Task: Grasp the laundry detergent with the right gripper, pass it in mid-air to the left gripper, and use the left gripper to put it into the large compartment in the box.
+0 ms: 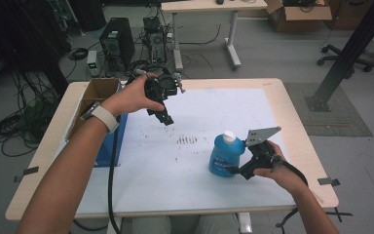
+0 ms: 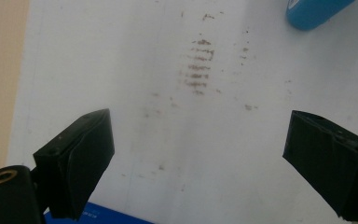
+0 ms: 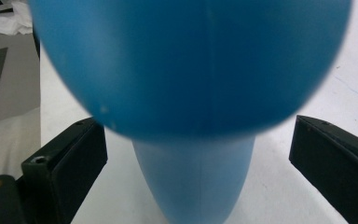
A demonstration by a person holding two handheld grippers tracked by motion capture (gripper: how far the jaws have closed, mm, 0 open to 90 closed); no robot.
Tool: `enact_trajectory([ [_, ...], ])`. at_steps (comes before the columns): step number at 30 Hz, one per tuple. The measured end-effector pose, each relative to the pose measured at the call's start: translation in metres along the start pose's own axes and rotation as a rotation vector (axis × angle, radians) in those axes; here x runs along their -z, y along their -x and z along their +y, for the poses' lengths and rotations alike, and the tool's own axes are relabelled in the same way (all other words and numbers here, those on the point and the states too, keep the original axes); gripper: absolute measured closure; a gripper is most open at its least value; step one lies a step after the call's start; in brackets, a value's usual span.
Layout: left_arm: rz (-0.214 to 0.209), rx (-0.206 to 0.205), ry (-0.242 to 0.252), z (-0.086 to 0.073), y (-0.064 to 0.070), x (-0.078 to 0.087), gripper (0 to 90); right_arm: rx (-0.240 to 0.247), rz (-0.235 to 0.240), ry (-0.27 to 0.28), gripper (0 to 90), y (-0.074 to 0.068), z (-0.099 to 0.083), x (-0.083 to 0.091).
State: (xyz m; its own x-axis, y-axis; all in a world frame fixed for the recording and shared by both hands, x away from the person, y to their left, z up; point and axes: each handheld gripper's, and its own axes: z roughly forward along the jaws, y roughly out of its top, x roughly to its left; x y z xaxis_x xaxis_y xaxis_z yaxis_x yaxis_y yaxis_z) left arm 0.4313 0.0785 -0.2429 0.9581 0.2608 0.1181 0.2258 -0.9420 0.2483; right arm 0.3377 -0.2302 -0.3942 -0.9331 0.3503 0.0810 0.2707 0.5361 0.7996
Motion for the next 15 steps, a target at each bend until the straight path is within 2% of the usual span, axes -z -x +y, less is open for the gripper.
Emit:
enact_trajectory([
  [15,0.001,0.003,-0.005,-0.0004,-0.0006,-0.0008,9.1,-0.003,0.01,0.045,10.0,-0.0008,-0.0028,-0.0081],
])
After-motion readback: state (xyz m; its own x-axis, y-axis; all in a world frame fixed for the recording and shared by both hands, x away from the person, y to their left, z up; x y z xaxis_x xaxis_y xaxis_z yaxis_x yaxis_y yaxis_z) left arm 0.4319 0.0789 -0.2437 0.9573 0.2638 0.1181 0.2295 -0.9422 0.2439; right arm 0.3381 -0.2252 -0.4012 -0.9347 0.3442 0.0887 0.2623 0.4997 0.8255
